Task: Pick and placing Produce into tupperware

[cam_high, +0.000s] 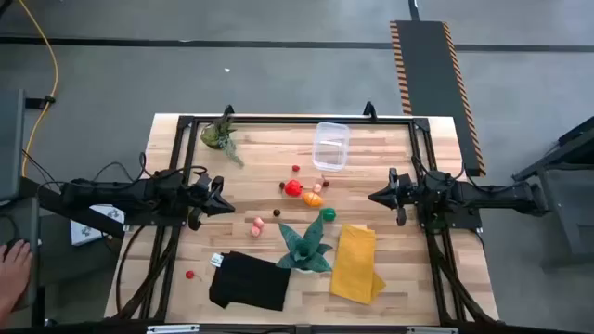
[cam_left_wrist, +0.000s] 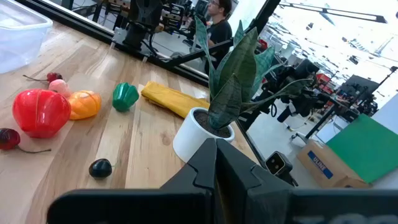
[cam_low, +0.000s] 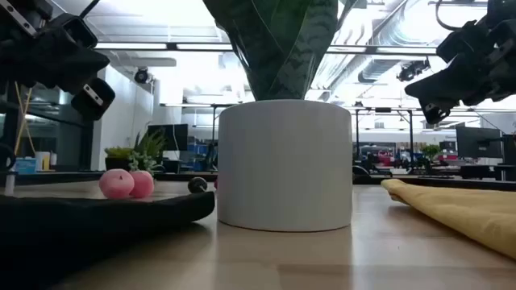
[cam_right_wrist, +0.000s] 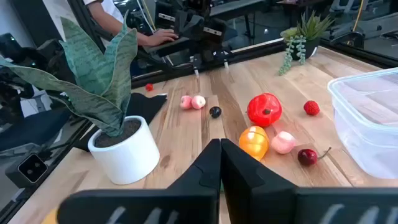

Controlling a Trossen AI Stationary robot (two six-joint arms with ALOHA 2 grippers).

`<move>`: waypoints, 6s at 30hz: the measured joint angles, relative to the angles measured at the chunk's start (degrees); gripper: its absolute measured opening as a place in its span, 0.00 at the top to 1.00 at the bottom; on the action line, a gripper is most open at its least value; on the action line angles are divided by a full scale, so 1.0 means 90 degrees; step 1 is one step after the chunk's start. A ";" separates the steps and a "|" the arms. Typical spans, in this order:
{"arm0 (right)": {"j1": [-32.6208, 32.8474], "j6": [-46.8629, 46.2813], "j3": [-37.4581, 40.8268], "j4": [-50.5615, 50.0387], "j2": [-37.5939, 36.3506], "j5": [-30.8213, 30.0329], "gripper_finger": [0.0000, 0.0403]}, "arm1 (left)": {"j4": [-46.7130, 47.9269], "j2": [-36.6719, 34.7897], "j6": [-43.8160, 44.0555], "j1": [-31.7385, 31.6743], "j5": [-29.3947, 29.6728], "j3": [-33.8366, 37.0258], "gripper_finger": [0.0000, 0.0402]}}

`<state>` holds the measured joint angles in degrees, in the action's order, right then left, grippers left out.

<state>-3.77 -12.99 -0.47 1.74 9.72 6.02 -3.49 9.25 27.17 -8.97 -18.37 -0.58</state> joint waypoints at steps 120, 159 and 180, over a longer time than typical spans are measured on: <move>0.0002 -0.6527 0.0002 0.0896 0.0000 -0.1347 1.00 | -0.1093 0.0001 0.4888 0.0000 0.1269 0.0002 1.00; 0.0000 -0.6120 -0.0118 0.1032 0.0168 -0.2676 1.00 | 0.7762 0.3349 0.0871 0.0000 0.2094 -0.8391 1.00; 0.0000 -0.6120 -0.0138 0.0979 0.0350 -0.2676 1.00 | 0.9043 0.3451 0.2006 0.0000 0.2042 -0.9205 1.00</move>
<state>-3.77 -68.07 -1.72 10.55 12.86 -18.06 77.90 40.30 45.23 -8.97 0.01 -83.42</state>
